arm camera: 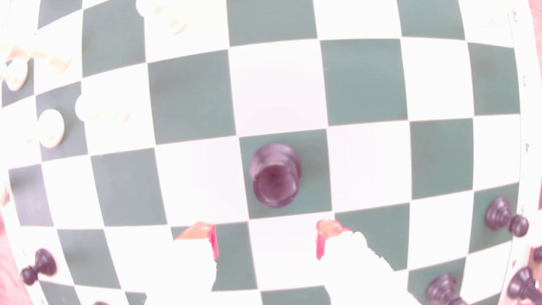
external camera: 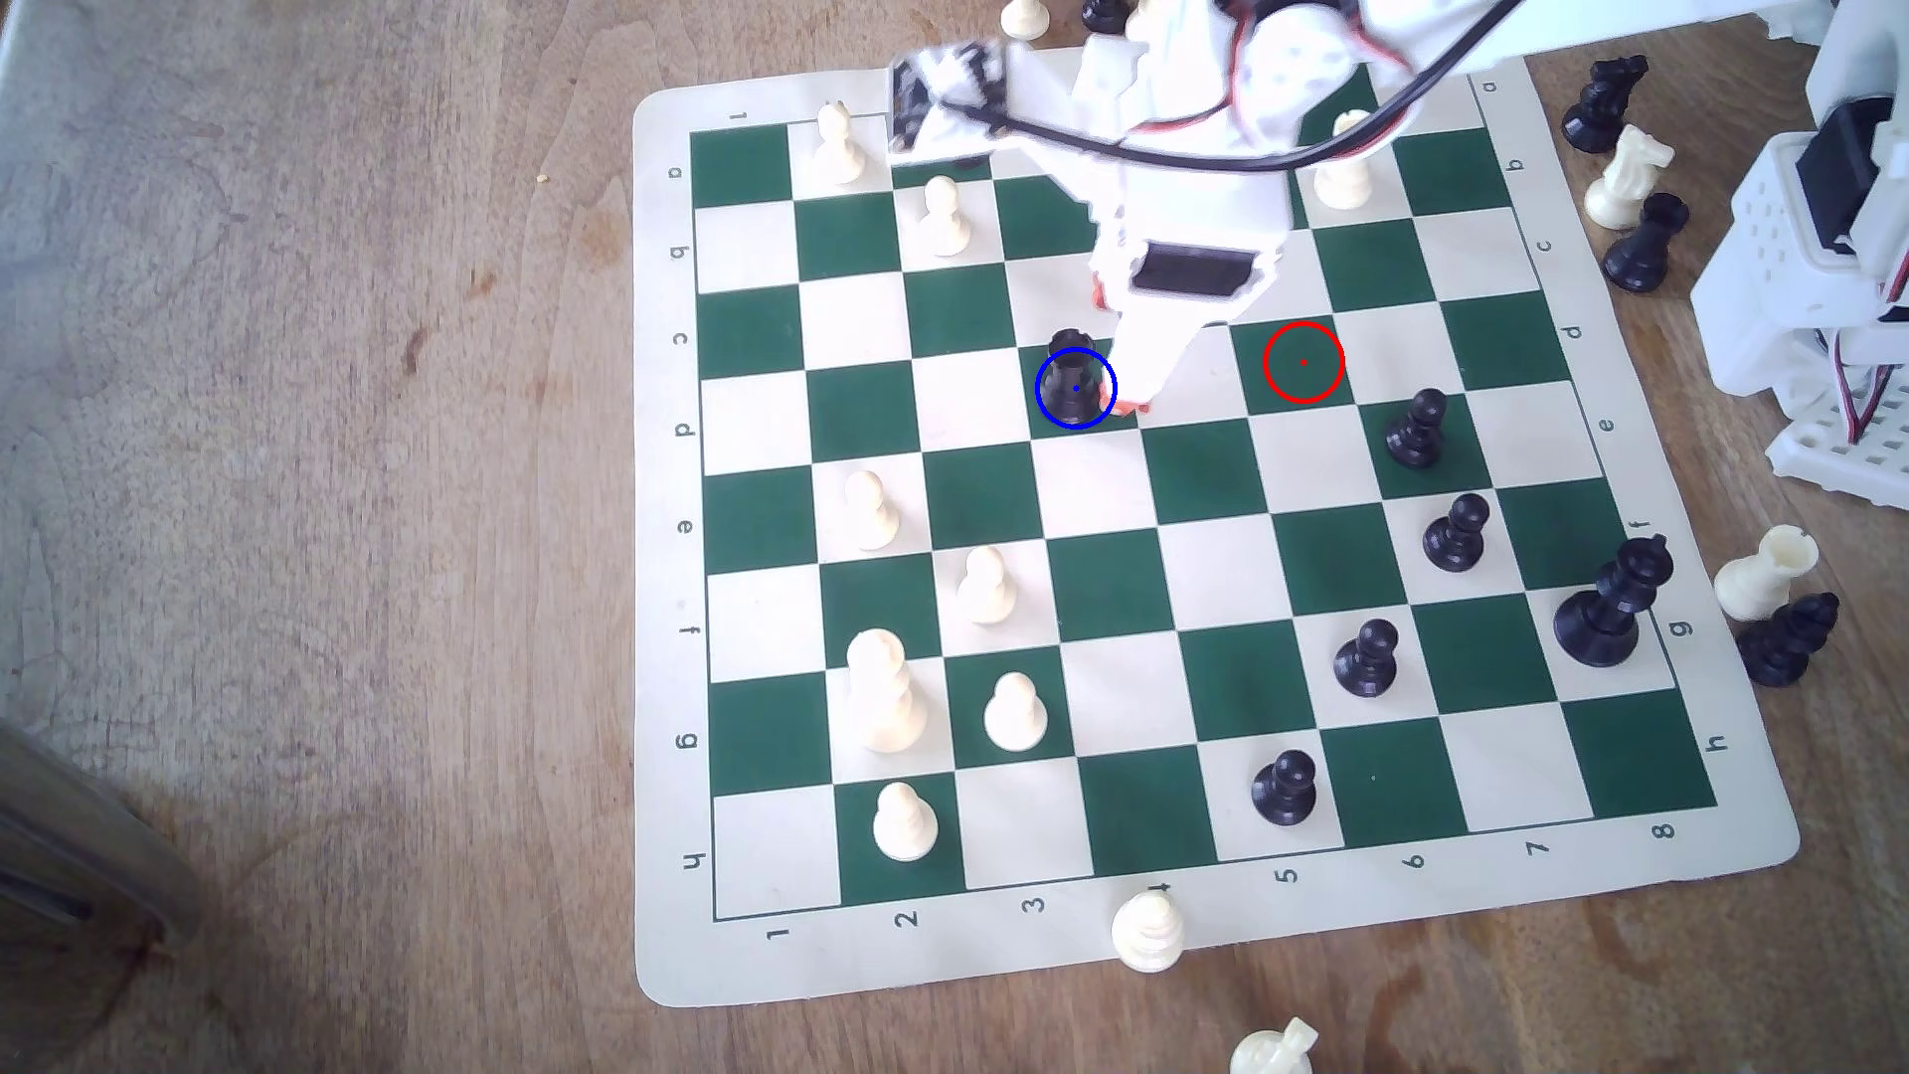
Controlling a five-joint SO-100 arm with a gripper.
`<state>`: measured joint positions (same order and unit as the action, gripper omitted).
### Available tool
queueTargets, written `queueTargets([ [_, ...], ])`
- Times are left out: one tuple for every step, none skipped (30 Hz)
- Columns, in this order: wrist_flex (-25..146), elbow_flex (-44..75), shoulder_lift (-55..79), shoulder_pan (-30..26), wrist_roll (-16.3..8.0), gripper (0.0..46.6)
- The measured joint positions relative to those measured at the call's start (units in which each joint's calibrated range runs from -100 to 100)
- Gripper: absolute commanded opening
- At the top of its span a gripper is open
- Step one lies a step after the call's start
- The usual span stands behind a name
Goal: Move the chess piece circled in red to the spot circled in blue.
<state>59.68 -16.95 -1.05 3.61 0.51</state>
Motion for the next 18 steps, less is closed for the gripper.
queueTargets([
  [0.08, -2.26, -2.68, 0.00, 0.39, 16.1],
  [-0.24, -4.88, -5.87, 0.00, 0.54, 15.8],
  [-0.64, -7.86, -9.38, 0.00, 0.93, 15.2],
  [-1.27, -11.21, -12.99, -0.22, 1.22, 14.6],
  [-1.83, -14.82, -17.01, -0.59, 1.47, 13.6],
  [-2.15, -18.53, -21.11, -1.11, 1.66, 12.0],
  [-2.39, -25.03, -28.66, -2.06, 1.90, 11.7],
  [-2.39, -26.93, -31.59, -2.43, 2.00, 10.8],
  [-2.39, -28.74, -34.27, -2.80, 2.20, 9.5],
  [-2.39, -31.09, -37.29, -3.02, 2.34, 4.1],
  [-2.39, -35.34, -44.24, -3.17, 2.39, 1.8],
  [-2.39, -36.33, -47.42, -3.10, 2.39, 0.2],
  [-2.79, -37.32, -50.10, -3.02, 2.39, 0.2],
  [-3.67, -39.40, -53.04, -3.02, 2.39, 0.2],
  [-6.14, -44.28, -58.65, -2.80, 2.44, 0.2],
  [-7.33, -46.54, -61.00, -2.51, 2.25, 0.2],
  [-8.61, -48.35, -63.01, -2.06, 1.90, 0.2],
  [-10.68, -50.88, -65.44, -1.77, 1.61, 0.2],
])
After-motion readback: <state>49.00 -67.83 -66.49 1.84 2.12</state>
